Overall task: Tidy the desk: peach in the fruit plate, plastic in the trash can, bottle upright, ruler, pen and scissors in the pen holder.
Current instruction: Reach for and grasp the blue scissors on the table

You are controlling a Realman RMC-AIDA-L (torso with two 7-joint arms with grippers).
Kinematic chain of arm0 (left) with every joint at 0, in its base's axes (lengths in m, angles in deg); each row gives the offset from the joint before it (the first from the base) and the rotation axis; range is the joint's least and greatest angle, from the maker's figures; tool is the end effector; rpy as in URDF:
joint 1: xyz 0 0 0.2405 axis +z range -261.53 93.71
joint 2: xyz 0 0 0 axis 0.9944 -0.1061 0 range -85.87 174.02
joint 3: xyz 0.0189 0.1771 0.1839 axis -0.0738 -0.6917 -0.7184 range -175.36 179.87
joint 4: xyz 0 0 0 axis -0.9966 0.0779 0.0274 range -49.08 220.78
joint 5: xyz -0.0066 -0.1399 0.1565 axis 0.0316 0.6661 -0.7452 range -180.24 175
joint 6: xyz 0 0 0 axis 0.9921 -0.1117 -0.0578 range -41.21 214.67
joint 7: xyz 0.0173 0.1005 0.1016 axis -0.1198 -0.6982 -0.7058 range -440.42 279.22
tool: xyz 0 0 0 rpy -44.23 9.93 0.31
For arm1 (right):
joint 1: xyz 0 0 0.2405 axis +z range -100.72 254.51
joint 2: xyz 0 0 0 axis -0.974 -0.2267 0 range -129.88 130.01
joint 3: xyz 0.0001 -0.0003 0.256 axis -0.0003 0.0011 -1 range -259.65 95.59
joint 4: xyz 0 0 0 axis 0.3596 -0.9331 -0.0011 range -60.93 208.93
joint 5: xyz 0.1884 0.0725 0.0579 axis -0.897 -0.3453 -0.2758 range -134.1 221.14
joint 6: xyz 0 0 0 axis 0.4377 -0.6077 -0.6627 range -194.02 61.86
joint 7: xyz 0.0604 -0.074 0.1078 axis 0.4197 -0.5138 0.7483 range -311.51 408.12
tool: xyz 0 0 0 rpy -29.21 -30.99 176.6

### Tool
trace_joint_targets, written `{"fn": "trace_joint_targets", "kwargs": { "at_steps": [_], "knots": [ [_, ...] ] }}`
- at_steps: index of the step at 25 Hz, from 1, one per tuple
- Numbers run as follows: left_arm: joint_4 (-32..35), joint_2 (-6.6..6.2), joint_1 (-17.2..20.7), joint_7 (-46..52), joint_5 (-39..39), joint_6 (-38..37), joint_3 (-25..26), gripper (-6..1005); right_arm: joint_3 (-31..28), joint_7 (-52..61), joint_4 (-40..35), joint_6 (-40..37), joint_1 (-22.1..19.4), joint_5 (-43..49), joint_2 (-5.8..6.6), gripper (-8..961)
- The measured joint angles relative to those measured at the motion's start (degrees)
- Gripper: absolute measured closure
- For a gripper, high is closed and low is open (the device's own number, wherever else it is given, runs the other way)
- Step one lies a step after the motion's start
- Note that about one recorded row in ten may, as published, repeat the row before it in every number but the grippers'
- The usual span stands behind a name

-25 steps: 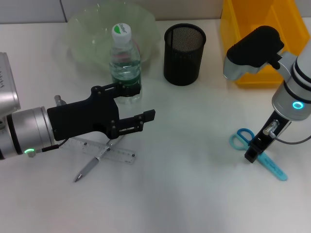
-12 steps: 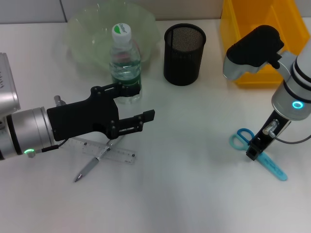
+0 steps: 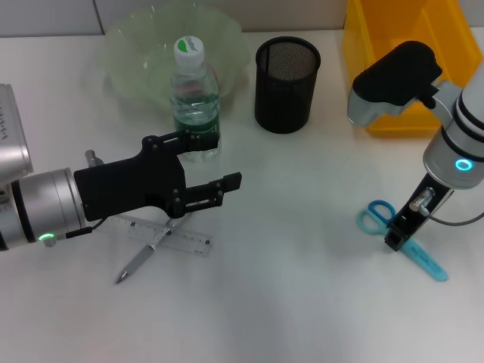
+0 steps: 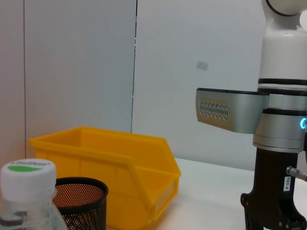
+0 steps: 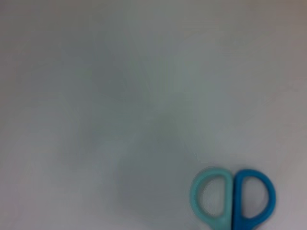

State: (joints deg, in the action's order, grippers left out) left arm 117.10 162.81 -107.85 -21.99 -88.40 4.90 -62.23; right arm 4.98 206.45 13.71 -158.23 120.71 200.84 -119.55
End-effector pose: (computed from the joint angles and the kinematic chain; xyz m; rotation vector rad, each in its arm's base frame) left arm -0.2548 0.3070 -0.0385 -2.6664 -0.3153 -0.8503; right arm 0.1994 0.3503 -0.0363 -2.4563 1.1036 -0.9475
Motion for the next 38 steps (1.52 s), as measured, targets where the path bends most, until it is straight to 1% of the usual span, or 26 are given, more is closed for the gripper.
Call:
{"fn": "trace_joint_targets", "kwargs": {
  "at_steps": [14, 18, 24, 28, 33, 38],
  "knots": [
    [-0.05, 0.00, 0.20, -0.78, 0.00, 0.00, 0.14, 274, 0.09, -0.05, -0.36, -0.12, -0.26, 0.00, 0.00, 736],
    [-0.05, 0.00, 0.21, -0.78, 0.04, -0.01, 0.25, 274, 0.06, -0.07, -1.30, 0.08, -0.83, 0.00, 0.00, 738],
    [-0.05, 0.00, 0.30, -0.78, 0.09, -0.01, 0.33, 274, -0.55, -0.09, -7.01, 0.17, -3.67, -0.29, 0.02, 747],
    [-0.05, 0.00, 0.38, -0.78, 0.17, -0.01, 0.33, 274, -0.66, -0.11, -10.01, 0.10, -5.63, -1.27, 0.24, 761],
    [-0.05, 0.00, 0.27, -0.78, 0.18, -0.07, 0.32, 274, -0.70, -0.31, -10.21, -0.71, -6.05, -1.44, 0.34, 778],
    [-0.05, 0.00, 0.14, -0.78, 0.18, -0.07, 0.33, 274, -0.71, -0.60, -10.30, -2.64, -5.74, -1.46, 0.36, 735]
  ]
}}
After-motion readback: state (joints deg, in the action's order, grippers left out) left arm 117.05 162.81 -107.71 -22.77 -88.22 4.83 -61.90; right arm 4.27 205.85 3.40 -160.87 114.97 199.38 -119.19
